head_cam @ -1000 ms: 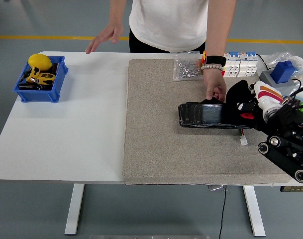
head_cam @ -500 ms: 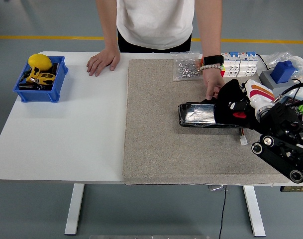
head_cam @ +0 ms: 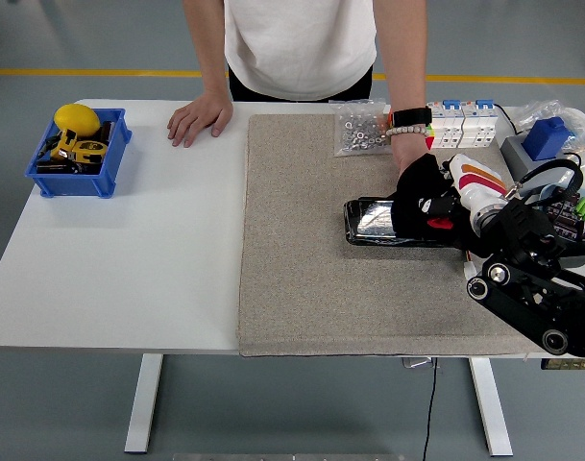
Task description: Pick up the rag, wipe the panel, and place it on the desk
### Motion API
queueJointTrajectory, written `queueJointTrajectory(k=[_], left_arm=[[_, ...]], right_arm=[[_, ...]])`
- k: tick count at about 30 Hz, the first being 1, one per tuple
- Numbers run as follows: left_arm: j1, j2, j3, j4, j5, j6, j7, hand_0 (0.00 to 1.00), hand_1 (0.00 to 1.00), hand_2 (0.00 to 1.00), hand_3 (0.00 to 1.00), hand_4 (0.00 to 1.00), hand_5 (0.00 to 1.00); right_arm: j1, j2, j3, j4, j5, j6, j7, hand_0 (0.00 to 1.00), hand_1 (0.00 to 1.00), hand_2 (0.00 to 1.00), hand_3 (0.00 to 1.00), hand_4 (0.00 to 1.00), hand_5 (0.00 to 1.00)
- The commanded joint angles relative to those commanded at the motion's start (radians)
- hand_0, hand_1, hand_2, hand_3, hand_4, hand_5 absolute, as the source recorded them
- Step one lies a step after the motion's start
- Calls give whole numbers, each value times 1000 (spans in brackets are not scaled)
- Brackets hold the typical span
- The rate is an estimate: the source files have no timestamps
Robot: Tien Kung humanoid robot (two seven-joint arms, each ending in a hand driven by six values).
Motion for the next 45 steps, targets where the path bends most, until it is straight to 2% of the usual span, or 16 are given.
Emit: queueJointTrajectory(k=[45], left_arm=[[5,10,18,0,-7,1,3,686,729,731,606,672,627]], right_arm=[[48,132,-130,57,21,9,-1,245,293,341,365,726,2]])
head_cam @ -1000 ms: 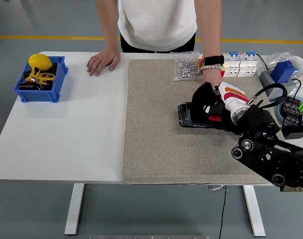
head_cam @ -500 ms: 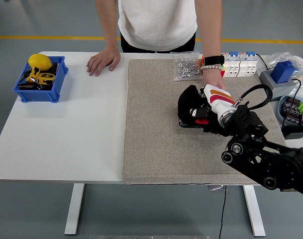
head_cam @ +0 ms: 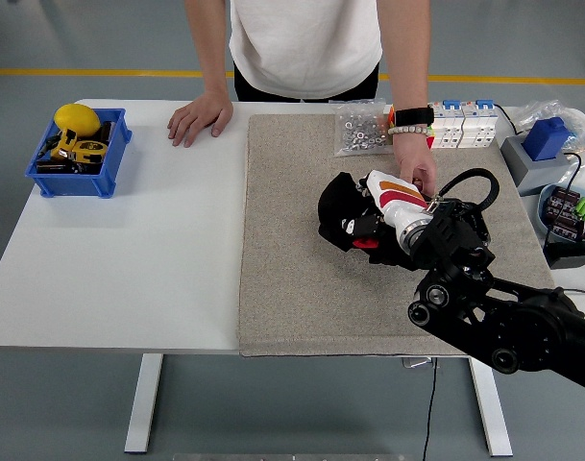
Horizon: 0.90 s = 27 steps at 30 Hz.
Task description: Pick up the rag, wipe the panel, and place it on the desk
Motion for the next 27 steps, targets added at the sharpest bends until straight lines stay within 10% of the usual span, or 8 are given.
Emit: queueJointTrajectory(k=[27], left_arm=[[0,-3,-12,0,9,0,0,685,729,731,607,672,628]], right_arm=[[4,-43,23,-40,-2,1,2,245,293,340,364,726,2]])
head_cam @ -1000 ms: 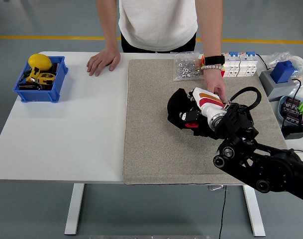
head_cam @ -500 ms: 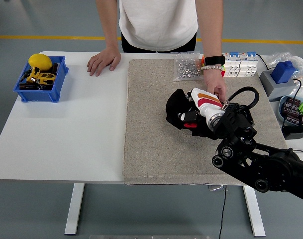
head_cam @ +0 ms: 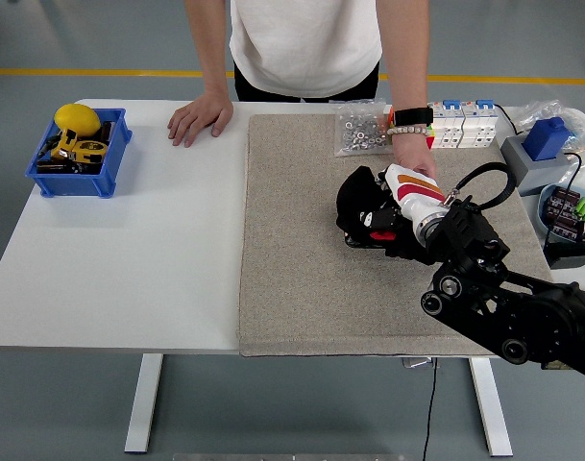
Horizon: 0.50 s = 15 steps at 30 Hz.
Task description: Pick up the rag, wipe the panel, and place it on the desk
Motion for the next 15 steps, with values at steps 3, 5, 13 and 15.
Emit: queueJointTrajectory(k=[3,5,13,15], left_arm=[[0,-1,-1,0,1,0,0,685,729,731,607,672,628],[0,-1,-2,0,1,0,0,685,729,731,607,673,629],[0,-1,-5,0,3,-1,-1,684,730,731,608,674,629],[-1,-1,-5,0,3,-1,-1,684,730,731,608,674,629]], right_arm=[[-1,-9,5,-4,0,0,0,245,293,340,364,726,2],[-4,-16,9,-6,-2,0,1,245,293,340,365,727,2],[-12,-50,36,-16,-4,-1,0,245,293,340,365,727,2],[-12,-57,41,-18,-4,-1,0,245,293,340,365,727,2]])
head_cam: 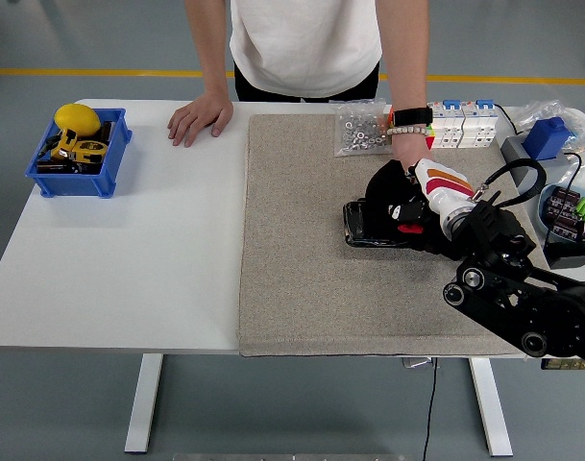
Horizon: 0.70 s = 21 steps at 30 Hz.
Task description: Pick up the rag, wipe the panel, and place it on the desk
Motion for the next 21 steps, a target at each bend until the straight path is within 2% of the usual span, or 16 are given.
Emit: queueJointTrajectory(k=[21], left_arm=[[1,-3,-4,0,1,-1,-1,686,730,731,608,674,628]], right_arm=[[-37,-63,65,-31,-14,0,-1,249,293,340,365,728,2]])
